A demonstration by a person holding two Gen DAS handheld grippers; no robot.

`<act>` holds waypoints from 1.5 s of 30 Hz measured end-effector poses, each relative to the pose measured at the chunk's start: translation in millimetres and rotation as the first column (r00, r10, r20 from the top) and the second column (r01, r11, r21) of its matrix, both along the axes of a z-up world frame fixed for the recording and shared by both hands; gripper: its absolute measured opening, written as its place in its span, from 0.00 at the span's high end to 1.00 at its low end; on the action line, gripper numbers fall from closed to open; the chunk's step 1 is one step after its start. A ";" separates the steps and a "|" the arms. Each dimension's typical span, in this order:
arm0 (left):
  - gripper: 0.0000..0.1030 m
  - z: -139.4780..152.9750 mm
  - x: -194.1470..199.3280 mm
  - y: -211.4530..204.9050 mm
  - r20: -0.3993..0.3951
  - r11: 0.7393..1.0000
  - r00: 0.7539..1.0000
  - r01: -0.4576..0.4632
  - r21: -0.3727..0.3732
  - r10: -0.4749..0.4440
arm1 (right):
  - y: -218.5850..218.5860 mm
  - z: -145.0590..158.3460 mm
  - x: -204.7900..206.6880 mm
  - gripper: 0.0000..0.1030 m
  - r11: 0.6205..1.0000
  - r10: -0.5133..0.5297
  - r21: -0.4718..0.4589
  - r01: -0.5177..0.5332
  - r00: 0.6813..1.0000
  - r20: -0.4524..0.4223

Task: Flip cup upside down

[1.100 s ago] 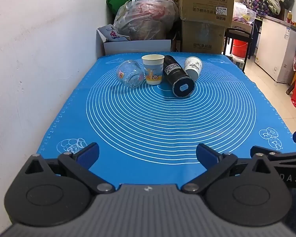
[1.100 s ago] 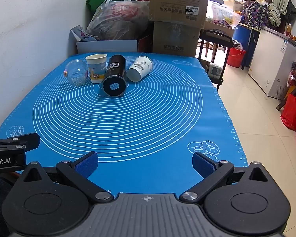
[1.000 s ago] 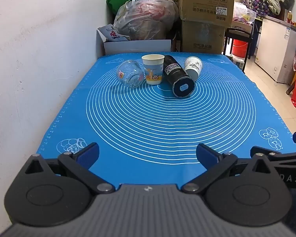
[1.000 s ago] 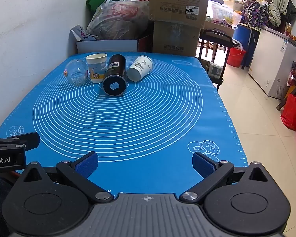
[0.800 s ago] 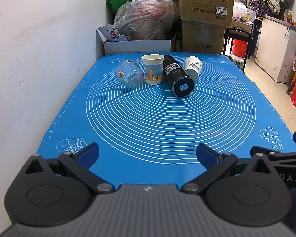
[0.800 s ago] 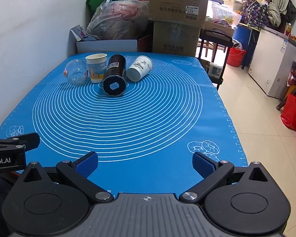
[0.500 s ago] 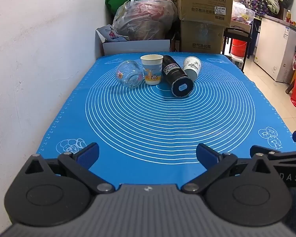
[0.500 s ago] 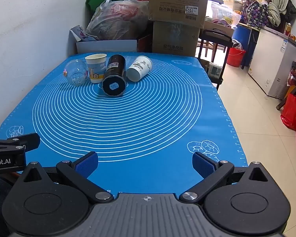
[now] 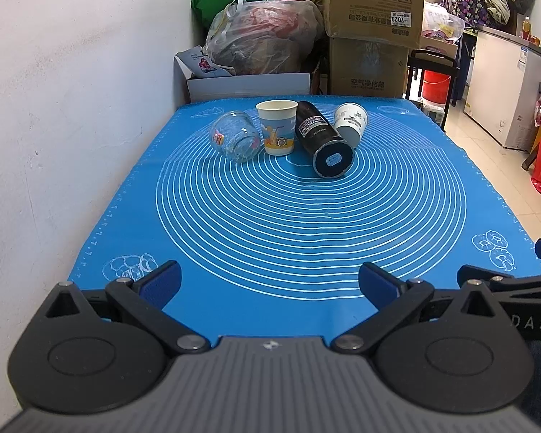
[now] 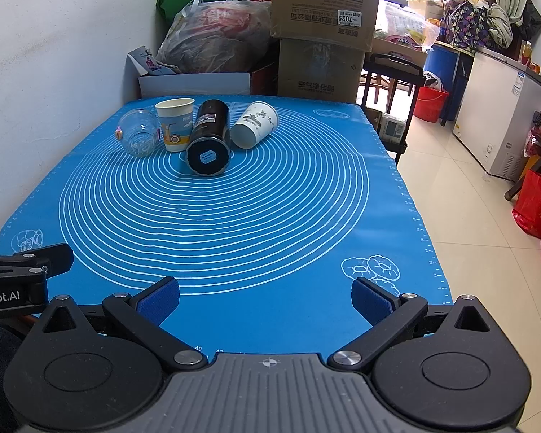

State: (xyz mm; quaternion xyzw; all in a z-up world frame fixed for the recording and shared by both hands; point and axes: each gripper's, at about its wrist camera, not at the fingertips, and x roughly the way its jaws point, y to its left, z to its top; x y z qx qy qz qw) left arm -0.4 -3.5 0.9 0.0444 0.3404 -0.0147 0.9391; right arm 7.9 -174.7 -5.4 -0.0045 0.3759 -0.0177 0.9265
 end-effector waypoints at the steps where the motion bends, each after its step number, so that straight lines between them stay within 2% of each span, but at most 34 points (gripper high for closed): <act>1: 0.00 0.0 -0.2 -0.3 0.001 1.000 1.000 0.001 0.001 -0.001 | 0.0 0.1 0.0 0.00 1.000 0.000 0.000 0.000 1.000 0.000; 45: 0.00 -1.7 -0.9 -0.6 0.000 1.000 1.000 0.003 0.002 -0.003 | 0.8 -0.4 0.0 0.00 1.000 -0.001 -0.001 0.001 1.000 -0.002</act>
